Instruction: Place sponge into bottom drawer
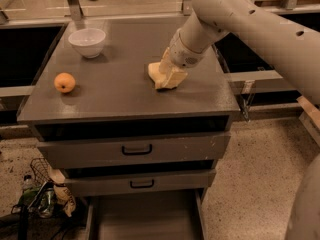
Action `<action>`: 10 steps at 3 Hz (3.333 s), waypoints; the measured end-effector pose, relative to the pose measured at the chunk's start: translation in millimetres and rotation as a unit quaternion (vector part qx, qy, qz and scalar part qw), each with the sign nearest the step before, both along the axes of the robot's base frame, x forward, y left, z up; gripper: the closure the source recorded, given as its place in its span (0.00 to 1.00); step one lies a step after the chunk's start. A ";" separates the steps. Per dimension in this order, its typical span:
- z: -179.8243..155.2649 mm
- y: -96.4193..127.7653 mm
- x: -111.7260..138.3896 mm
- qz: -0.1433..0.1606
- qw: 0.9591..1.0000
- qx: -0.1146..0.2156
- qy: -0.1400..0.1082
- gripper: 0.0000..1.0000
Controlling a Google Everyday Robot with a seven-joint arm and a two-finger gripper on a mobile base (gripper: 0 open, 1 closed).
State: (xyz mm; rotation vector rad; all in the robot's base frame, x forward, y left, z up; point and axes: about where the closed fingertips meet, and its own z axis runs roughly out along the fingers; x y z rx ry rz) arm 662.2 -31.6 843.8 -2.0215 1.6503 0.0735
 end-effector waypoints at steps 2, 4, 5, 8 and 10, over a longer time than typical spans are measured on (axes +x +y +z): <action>-0.1 0.1 0.0 0.000 1.000 0.000 0.000 1.00; 1.5 1.6 -0.4 -0.005 1.000 0.005 0.011 1.00; 22.9 -0.5 -4.1 -0.006 1.000 0.013 0.004 1.00; 90.0 -17.9 -39.6 0.004 0.998 0.043 -0.045 1.00; 117.6 -31.0 -71.2 0.010 0.994 0.081 -0.072 1.00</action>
Offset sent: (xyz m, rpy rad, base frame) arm 0.0000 0.0000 0.0000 0.0000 0.0000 0.0000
